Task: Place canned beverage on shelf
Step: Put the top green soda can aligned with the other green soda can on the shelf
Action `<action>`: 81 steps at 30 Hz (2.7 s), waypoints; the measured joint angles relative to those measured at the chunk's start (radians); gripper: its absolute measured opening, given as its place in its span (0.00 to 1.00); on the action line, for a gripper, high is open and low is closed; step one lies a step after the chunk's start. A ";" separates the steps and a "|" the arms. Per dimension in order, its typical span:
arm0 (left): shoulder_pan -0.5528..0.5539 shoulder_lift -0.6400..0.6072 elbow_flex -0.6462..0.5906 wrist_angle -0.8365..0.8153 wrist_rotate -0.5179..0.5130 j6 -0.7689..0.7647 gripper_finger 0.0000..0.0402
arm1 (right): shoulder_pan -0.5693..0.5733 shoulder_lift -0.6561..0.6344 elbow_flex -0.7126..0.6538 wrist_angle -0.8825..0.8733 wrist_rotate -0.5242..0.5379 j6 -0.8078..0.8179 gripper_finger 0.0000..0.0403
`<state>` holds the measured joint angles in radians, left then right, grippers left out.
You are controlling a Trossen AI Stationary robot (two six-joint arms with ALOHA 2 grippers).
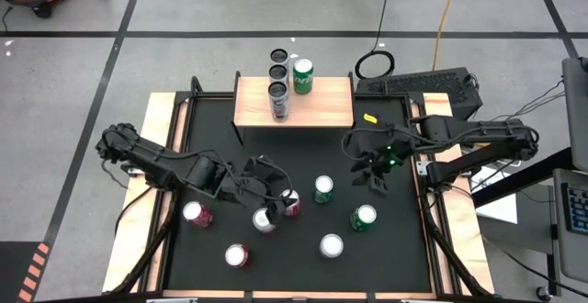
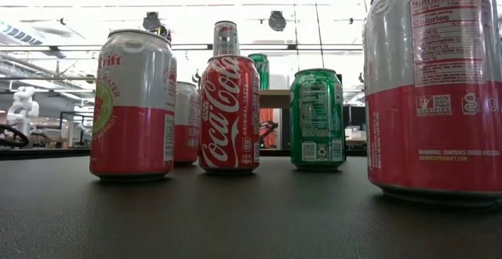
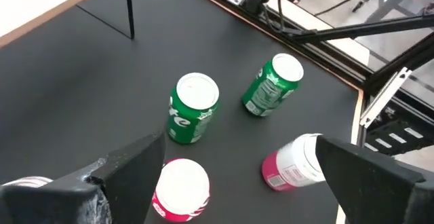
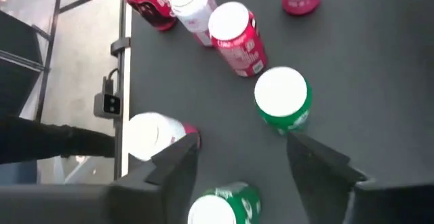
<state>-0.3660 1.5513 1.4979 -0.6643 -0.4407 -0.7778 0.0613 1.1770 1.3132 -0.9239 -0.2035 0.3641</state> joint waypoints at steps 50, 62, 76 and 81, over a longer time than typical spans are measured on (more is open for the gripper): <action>-0.028 -0.049 0.001 -0.242 0.095 0.000 0.96 | -0.022 0.507 0.000 0.166 0.096 -0.101 0.76; -0.028 -0.049 0.001 -0.235 0.095 0.006 0.96 | -0.023 0.507 0.000 0.173 0.072 -0.134 0.78; -0.028 -0.049 0.001 -0.235 0.095 0.008 0.96 | -0.023 0.506 0.000 0.173 0.077 -0.127 0.67; -0.028 -0.049 0.001 -0.235 0.096 0.006 0.96 | -0.023 0.491 -0.001 0.166 0.072 -0.100 0.67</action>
<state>-0.3943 1.5024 1.4990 -0.8993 -0.3450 -0.7723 0.0387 1.6681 1.3126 -0.7575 -0.1316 0.2641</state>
